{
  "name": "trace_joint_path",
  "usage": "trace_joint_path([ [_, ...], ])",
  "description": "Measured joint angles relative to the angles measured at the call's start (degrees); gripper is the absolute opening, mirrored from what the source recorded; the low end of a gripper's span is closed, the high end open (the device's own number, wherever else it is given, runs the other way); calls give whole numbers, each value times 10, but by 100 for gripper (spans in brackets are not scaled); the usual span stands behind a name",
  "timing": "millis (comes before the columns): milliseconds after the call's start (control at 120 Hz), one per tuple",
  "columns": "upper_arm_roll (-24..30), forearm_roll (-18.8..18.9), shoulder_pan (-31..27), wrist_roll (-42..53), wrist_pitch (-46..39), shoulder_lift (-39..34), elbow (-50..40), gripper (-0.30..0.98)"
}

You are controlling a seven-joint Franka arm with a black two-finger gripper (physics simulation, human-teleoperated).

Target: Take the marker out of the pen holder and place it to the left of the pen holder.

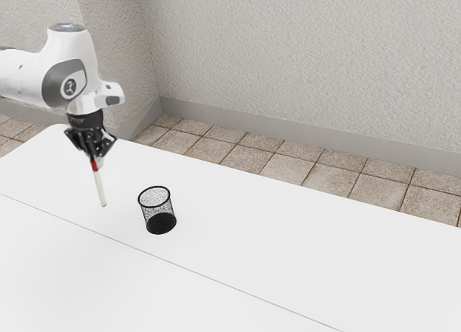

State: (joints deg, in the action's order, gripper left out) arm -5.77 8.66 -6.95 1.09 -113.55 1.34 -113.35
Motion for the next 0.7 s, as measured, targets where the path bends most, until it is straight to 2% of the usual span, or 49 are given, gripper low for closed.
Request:
trace_joint_path([
  [325, 0, 0, -6, 2, 235, 162, 165, -10],
  [517, 1, 2, -16, 23, 305, 257, 285, -10],
  [700, 7, 10, -17, 50, 336, 336, 394, -10],
])
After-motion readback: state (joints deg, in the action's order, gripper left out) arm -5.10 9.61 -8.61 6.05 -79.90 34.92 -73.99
